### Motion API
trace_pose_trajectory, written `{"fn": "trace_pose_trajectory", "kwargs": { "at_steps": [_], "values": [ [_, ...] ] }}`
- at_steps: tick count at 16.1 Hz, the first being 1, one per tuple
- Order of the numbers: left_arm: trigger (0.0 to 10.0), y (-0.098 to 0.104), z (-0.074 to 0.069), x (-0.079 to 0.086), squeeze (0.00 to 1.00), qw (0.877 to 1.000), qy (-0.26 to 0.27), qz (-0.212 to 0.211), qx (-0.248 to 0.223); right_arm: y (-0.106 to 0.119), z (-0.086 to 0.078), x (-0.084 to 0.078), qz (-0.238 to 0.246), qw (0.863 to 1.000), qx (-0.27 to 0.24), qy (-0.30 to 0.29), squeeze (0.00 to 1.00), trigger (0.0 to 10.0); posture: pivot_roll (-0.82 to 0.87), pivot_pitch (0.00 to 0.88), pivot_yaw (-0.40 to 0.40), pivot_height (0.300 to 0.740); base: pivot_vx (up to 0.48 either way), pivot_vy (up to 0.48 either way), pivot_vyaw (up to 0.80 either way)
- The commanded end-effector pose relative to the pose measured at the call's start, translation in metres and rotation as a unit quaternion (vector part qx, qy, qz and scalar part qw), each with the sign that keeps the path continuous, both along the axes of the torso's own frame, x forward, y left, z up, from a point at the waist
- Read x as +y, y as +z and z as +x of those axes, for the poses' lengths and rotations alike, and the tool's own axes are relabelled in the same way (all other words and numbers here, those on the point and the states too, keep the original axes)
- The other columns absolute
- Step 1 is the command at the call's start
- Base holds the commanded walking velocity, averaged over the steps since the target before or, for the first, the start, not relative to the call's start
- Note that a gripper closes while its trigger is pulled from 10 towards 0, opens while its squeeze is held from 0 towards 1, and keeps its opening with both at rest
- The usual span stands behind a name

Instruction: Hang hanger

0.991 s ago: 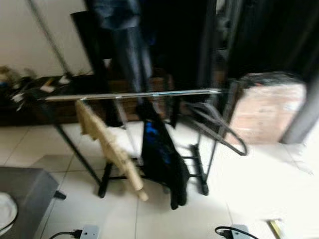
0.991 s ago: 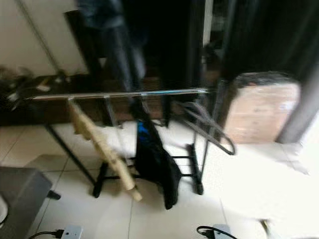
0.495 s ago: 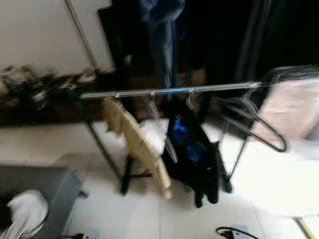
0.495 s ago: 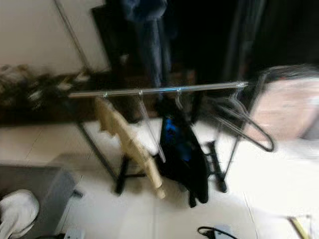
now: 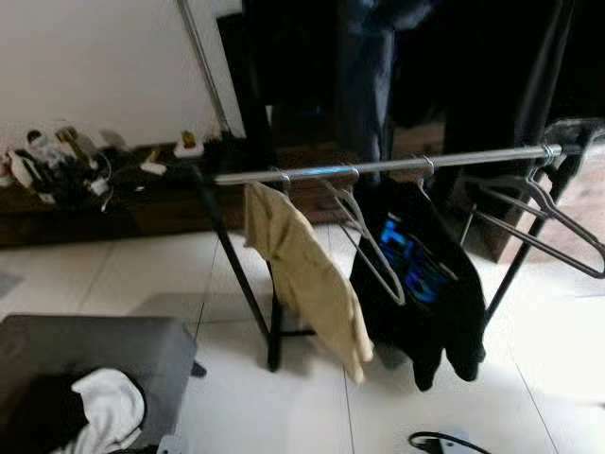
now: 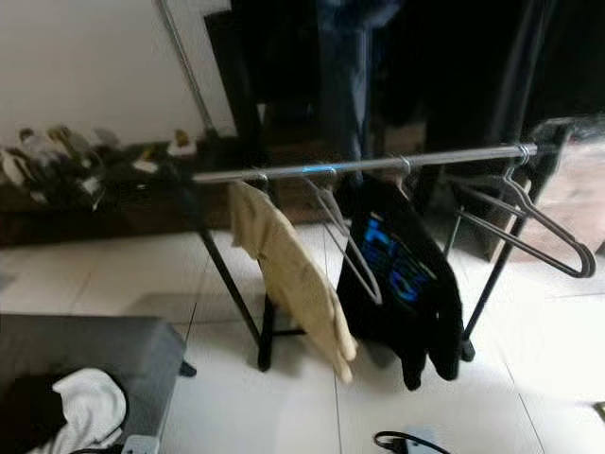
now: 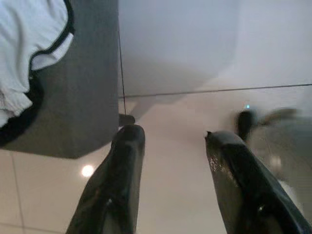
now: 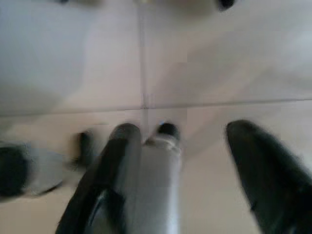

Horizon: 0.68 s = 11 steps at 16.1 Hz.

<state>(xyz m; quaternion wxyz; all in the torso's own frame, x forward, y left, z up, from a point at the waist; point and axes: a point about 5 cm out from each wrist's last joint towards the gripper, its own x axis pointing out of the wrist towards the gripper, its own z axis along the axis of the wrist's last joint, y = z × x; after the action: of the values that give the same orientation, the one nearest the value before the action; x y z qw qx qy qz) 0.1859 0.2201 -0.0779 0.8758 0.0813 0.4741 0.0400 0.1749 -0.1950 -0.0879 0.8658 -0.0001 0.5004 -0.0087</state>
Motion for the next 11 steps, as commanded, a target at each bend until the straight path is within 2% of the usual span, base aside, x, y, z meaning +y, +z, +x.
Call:
{"fn": "trace_pose_trajectory", "kwargs": {
  "at_steps": [1,3,9,11],
  "values": [
    [10.0,-0.002,-0.009,0.01,0.0,1.0,0.006,0.01,0.015,-0.001,0.001,0.012,0.014,1.0,-0.001,0.008,0.0,10.0,-0.1,0.089,0.05,0.74,0.0,0.48,0.8],
    [10.0,-0.002,-0.009,0.01,0.0,1.0,0.007,0.01,0.015,-0.001,0.001,0.012,0.014,1.0,0.0,0.008,0.0,10.0,-0.09,0.085,0.05,0.74,0.0,0.418,0.8],
    [10.0,-0.006,-0.015,0.005,0.0,1.0,-0.004,0.005,0.016,-0.001,0.001,0.013,0.018,1.0,0.001,0.016,0.0,10.0,-0.09,0.072,0.051,0.74,0.0,0.0,0.8],
    [10.0,-0.009,-0.021,0.004,0.0,1.0,-0.005,0.008,0.024,-0.001,0.0,0.013,0.019,1.0,0.002,0.017,0.0,10.0,-0.09,0.068,0.052,0.74,0.0,0.0,0.8]
  ]
}}
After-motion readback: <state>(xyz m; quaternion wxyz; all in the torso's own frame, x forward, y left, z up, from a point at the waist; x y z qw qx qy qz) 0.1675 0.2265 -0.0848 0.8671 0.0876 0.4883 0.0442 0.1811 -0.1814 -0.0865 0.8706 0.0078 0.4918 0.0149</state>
